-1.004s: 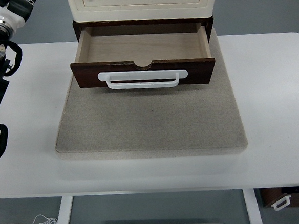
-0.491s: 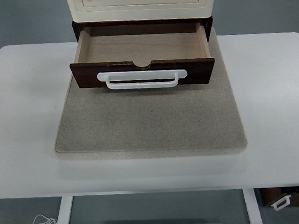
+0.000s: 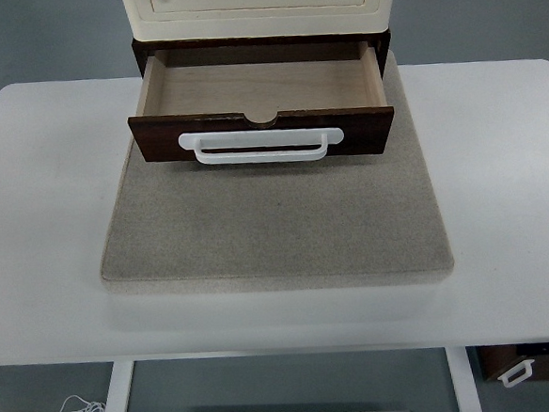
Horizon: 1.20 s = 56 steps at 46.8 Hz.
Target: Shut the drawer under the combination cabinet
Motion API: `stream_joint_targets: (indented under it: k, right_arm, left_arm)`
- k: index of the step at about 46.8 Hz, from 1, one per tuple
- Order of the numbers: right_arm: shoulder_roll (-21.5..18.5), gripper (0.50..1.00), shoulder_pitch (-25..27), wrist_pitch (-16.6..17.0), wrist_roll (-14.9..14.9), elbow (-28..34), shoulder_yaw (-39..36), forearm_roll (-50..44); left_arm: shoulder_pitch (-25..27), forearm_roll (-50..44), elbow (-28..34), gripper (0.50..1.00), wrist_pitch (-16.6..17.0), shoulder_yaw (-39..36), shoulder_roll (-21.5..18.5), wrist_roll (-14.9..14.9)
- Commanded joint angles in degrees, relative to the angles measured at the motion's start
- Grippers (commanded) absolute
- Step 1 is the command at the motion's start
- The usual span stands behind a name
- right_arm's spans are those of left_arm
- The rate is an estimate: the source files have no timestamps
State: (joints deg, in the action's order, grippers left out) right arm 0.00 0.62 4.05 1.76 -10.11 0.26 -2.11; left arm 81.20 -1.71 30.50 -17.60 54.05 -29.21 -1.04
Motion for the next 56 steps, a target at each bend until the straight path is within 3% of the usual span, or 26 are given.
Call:
stream_joint_targets:
  k: [1, 15, 24, 43, 56]
  right_arm:
    - [0.0, 0.952, -0.01, -0.01, 0.0, -0.08, 0.0, 0.0]
    - [0.0, 0.952, -0.01, -0.01, 0.0, 0.01, 0.0, 0.0]
    - [0.0, 0.952, 0.08, -0.01, 0.0, -0.08, 0.0, -0.09]
    - [0.0, 0.952, -0.01, -0.01, 0.0, 0.01, 0.0, -0.09]
    - [0.0, 0.952, -0.01, 0.08, 0.0, 0.01, 0.0, 0.0]
  left_arm:
    - [-0.08, 0.22, 4.55, 0.996, 0.11, 0.0, -1.55, -0.01]
    - [0.27, 5.83, 19.58, 0.996, 0.02, -0.09, -3.84, 0.34]
    - [0.36, 12.08, 33.29, 0.996, 0.28, -4.21, -4.1, 0.52]
    - [1.32, 13.49, 49.38, 0.996, 0.81, -13.09, -4.28, 1.92]
    - [1.32, 15.95, 56.15, 0.996, -0.51, -20.82, -3.92, 7.55]
